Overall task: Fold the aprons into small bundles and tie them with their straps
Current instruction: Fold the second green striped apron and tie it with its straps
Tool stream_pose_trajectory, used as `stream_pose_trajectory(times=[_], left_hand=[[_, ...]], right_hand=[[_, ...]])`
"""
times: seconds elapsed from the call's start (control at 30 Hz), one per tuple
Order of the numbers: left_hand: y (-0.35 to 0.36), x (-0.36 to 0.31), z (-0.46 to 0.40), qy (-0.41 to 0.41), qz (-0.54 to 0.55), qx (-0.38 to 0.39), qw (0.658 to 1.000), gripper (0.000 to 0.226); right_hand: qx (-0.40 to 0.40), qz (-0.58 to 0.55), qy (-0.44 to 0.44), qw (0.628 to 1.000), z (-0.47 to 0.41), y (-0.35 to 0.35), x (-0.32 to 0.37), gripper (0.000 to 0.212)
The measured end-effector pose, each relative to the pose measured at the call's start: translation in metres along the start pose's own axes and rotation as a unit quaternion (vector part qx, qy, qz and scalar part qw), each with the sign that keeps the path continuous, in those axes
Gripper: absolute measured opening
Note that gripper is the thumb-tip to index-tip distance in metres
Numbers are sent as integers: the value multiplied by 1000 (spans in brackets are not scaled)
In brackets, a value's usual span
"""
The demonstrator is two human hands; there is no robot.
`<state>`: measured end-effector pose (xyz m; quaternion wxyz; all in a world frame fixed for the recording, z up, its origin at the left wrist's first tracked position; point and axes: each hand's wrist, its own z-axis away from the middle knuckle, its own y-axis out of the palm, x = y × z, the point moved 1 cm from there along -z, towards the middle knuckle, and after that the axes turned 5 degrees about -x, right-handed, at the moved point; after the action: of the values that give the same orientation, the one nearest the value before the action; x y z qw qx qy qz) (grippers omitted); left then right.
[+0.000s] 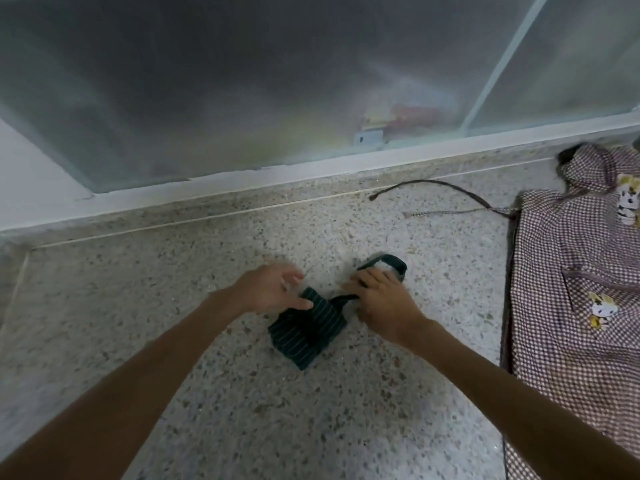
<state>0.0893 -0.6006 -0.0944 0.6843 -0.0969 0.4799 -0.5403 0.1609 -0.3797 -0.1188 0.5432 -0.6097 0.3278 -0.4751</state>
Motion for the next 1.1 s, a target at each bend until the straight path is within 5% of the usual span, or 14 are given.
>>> stream_pose_trajectory(times=[0.1, 0.17, 0.27, 0.43, 0.57, 0.83, 0.97, 1.1], left_hand=[[13, -17, -18, -16, -67, 110, 991, 84], [15, -27, -28, -18, -125, 150, 981, 82], [12, -41, -29, -2, -149, 188, 971, 71], [-6, -59, -6, 110, -106, 105, 983, 55], [-30, -89, 19, 202, -145, 65, 966, 50], [-50, -154, 61, 306, -261, -1, 915, 48], [-33, -204, 72, 344, -232, -30, 909, 47], [3, -273, 84, 401, -223, -20, 888, 48]], right_hand=[[31, -1, -17, 999, -16, 1, -8, 26], [32, -33, -12, 999, -19, -12, -15, 14], [143, -132, 42, 980, -12, -42, -24, 16], [194, -215, 176, 941, 18, -103, -33, 17], [257, -290, 200, 900, 54, -173, -20, 16], [204, -112, 310, 922, 164, -281, -16, 21], [126, -233, 357, 896, 239, -317, -4, 30], [-116, -432, 327, 832, 290, -338, 6, 37]])
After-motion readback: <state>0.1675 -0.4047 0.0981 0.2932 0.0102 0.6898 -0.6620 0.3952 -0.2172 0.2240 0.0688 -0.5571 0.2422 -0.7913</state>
